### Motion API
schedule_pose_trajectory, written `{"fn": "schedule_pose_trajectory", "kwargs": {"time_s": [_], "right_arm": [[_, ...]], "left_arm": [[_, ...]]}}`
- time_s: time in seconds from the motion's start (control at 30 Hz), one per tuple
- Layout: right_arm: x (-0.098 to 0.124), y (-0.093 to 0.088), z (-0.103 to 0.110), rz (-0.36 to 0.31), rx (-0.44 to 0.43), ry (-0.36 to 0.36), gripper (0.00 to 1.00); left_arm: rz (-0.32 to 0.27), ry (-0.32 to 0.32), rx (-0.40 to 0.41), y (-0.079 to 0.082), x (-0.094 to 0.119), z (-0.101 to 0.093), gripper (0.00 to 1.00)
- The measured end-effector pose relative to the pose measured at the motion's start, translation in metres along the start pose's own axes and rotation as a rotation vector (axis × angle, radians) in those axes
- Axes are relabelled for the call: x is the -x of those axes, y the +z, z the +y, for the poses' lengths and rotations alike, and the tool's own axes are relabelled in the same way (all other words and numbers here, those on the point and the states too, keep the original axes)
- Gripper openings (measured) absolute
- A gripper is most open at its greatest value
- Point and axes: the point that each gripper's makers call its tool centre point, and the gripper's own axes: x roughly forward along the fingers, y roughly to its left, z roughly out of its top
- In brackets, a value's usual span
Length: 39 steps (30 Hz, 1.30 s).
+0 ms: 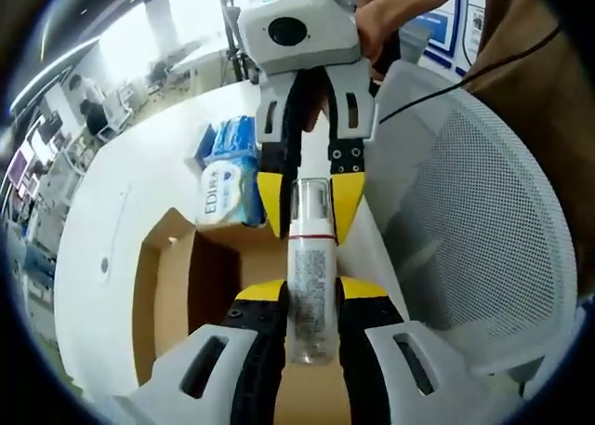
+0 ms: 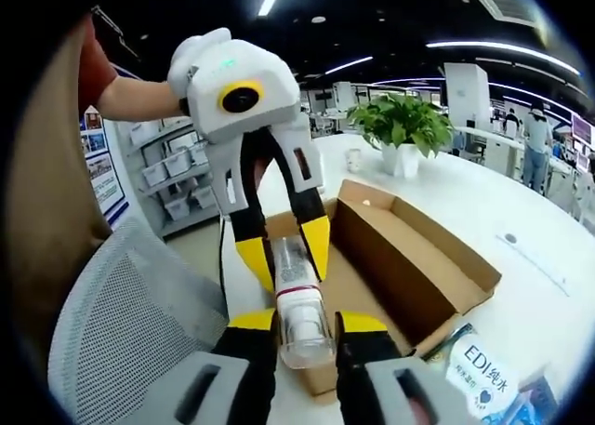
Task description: Operate the shoe box by opening the lid, removing the specified soft item, and placing it in the target area until the item is outside and the box remains undamaged.
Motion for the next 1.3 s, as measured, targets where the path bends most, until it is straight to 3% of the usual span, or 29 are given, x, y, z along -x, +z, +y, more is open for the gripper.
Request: {"fn": "schedule_pose_trajectory", "kwargs": {"time_s": [0.1,0.33,0.67,0.83,1.3], "right_arm": [[0.001,0.001,0.004,0.023,0.086,-0.005,0.17],[0.001,0.0,0.004,0.055,0.164,-0.024,0.17],[-0.002,0.005,0.01,0.04,0.158,-0.015,0.18],[-0.001,0.003,0.016,0.084,0.168,0.008,0.18],[0.009,0.003,0.012,0.093,0.072,0.031,0.17]], "left_arm": [[0.009,-0.012,0.002,-0.001,-0.003,-0.002,0.2],[0.002,-0.024,-0.006,-0.001,-0.005,-0.004,0.19],[-0.031,-0.044,0.04,-0.001,-0.004,-0.004,0.19],[-0.044,-0.063,0.059,-0.003,-0.008,-0.009,0.19],[-0.099,-0.014,0.099,0.003,-0.016,-0.008,0.21]]}}
